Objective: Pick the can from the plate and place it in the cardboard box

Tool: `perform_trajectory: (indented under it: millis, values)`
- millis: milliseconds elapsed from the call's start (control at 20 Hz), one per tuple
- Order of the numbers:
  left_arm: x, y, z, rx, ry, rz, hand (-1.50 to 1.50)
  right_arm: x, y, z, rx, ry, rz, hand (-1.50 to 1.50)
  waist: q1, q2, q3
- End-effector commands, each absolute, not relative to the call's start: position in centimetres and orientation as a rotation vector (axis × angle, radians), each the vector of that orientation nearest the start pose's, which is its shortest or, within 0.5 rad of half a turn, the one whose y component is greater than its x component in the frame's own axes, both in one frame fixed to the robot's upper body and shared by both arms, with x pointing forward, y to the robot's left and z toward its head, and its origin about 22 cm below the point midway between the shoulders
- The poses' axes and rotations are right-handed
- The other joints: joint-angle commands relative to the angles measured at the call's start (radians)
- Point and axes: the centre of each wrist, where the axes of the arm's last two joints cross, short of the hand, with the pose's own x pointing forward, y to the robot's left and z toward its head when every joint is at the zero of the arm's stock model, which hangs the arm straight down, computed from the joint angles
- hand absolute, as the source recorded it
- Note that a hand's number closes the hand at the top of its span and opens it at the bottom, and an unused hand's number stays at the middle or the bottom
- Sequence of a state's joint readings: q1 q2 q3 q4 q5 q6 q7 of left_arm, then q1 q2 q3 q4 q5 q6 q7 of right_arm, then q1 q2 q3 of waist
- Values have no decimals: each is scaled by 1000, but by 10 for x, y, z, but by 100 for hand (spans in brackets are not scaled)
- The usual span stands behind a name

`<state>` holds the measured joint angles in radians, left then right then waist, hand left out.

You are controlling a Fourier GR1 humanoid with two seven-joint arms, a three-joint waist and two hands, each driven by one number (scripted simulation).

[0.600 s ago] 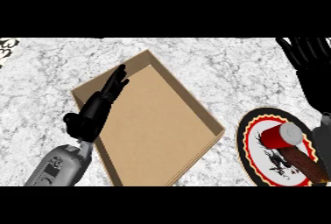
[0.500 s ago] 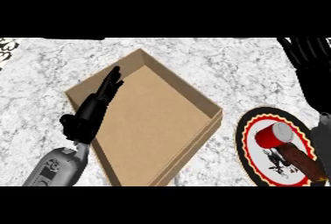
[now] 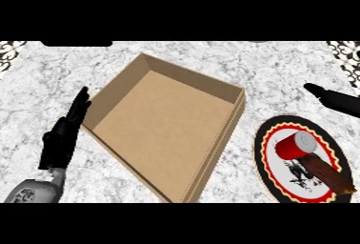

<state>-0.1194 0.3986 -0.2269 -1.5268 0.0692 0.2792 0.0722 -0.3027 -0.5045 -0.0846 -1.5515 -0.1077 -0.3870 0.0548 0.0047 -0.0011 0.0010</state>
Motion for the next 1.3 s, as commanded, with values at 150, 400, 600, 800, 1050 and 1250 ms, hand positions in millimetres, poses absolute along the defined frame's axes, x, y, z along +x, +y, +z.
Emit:
perform_trajectory:
  millis: [150, 400, 600, 800, 1050, 1250]
  values:
    - [248, 279, 1, 388, -1457, -183, 0, 260, -322, 89, -734, -1845, -77, -150, -11, 0, -1]
    - [233, 280, 1, 382, -1440, -195, 0, 246, -359, 118, -898, -1585, 367, -150, -19, -5, -4]
    - [236, 288, 0, 402, -1434, -190, 0, 245, -358, 155, -907, -1377, 616, -150, -12, -2, -7]
    - [246, 296, 17, 388, -1442, -185, 0, 236, -347, 168, -827, -1141, 812, -150, -15, -2, -6]
    - [236, 287, 8, 375, -1451, -212, 0, 234, -307, 180, -733, -994, 894, -150, 4, 0, -3]
    - [233, 271, 22, 385, -1460, -187, 0, 232, -284, 188, -738, -932, 909, -150, 2, -1, -2]
